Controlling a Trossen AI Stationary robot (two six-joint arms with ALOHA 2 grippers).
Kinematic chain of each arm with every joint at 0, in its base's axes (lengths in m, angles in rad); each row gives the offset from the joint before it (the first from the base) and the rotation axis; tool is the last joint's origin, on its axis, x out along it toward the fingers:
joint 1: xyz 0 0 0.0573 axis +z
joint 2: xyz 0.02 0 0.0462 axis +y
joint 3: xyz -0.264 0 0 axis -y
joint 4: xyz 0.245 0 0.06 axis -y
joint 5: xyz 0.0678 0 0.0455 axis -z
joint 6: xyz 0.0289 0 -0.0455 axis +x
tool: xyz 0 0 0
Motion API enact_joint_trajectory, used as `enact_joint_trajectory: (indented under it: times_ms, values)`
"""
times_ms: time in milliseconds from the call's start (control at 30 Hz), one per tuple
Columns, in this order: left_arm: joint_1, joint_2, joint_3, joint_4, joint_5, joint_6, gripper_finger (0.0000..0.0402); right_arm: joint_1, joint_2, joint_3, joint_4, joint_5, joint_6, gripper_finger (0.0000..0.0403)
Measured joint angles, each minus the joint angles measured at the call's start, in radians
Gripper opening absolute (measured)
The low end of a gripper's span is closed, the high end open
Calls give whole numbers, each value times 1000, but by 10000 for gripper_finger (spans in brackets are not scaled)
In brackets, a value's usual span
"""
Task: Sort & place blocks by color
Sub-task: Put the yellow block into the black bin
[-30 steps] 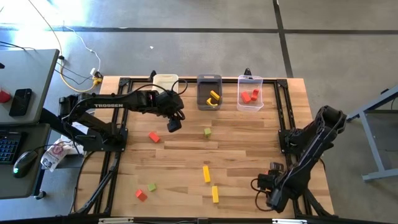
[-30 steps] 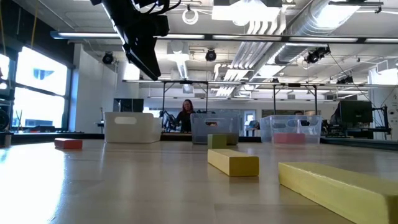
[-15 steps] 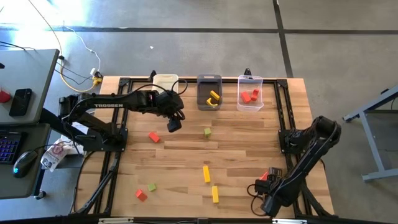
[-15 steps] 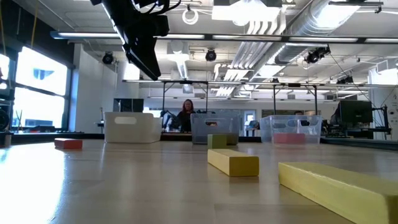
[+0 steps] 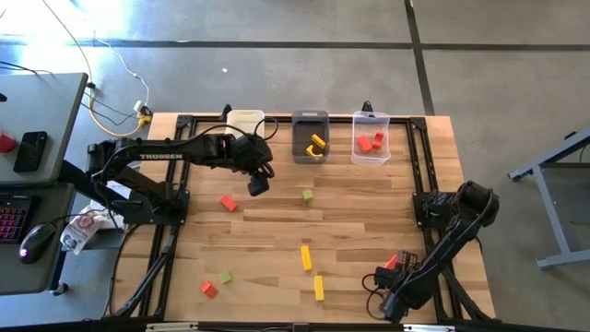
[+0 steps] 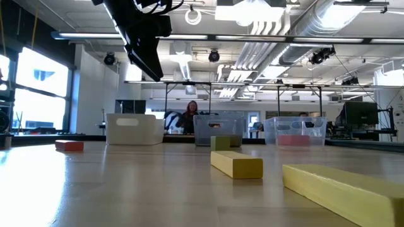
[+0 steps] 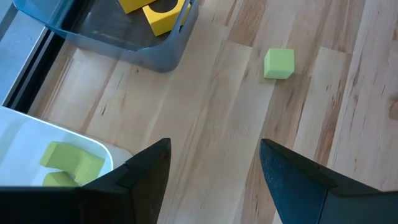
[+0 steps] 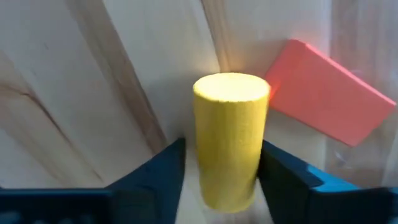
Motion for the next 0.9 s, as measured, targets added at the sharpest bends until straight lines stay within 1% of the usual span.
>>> enact_joint_trajectory:
  times_ms: [133, 167, 400, 533, 633, 767, 900]
  values:
    - [0, 0, 0, 0, 0, 0, 232, -16, 1, 0, 16, -35, -4, 109]
    - [0, 0, 0, 0, 0, 0, 232, -19, 2, -1, 16, -44, -15, 99]
    - [0, 0, 0, 0, 0, 18, 232, -34, 3, -3, 21, -102, -46, 98]
    - [0, 0, 0, 0, 0, 53, 232, -51, 6, 22, 27, -93, -60, 98]
    - [0, 0, 0, 0, 0, 61, 232, -69, 6, 47, 26, -53, -63, 98]
    - [0, 0, 0, 1, 0, 118, 232, -102, 6, 76, 16, 4, -57, 98]
    - [0, 0, 0, 4, 0, 183, 232, -145, 6, 98, -13, 87, -69, 98]
